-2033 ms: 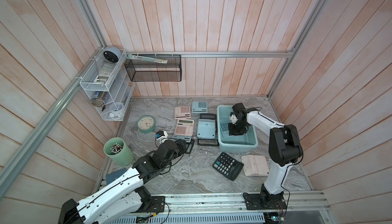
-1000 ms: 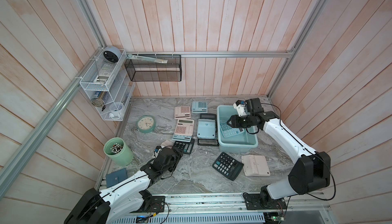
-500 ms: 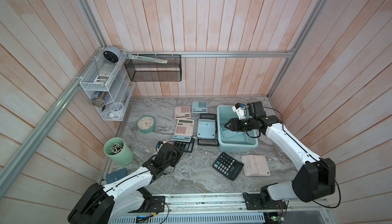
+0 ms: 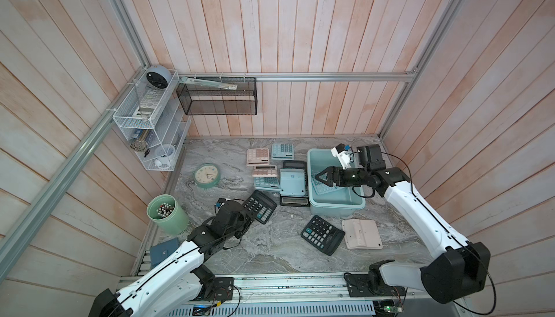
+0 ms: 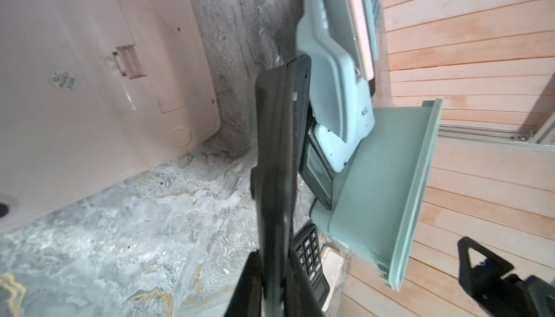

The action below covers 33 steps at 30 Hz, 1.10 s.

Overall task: Put the calculator in the storage box
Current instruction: Pick up the calculator at the center of the board, then place the calculator in the storage box.

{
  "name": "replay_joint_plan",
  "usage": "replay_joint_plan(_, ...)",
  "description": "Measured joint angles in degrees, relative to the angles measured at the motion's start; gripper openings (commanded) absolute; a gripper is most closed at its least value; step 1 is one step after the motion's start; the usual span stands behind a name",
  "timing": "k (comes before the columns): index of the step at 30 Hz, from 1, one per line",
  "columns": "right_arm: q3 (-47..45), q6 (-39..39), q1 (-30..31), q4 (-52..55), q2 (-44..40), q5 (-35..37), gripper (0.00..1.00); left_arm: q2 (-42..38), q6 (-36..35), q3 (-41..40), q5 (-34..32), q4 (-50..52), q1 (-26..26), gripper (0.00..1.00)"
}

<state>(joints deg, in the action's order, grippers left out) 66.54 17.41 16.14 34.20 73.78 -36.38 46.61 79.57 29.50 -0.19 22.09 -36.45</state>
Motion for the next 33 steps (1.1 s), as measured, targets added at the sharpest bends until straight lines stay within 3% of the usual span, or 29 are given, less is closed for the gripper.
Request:
replay_joint_plan(11,-3.61,6.88,0.22,-7.04,-3.82,-5.62,0.98,-1.66,-9.81,15.96,1.75,13.09,-0.09,0.00)
replay_joint_plan(18,-8.13,15.06,0.22,-16.85,-3.89,-14.78,0.82,4.70,-14.97,18.40,13.25,7.54,-0.11,0.00)
replay_joint_plan(23,-8.39,15.37,0.07,-17.66,-3.85,-18.49,0.73,6.86,-17.29,19.17,21.16,4.48,-0.11,0.00)
replay_joint_plan(33,-8.52,13.70,0.74,-16.41,-2.40,-20.44,0.70,8.70,-17.66,19.17,31.58,-2.54,-0.09,0.00)
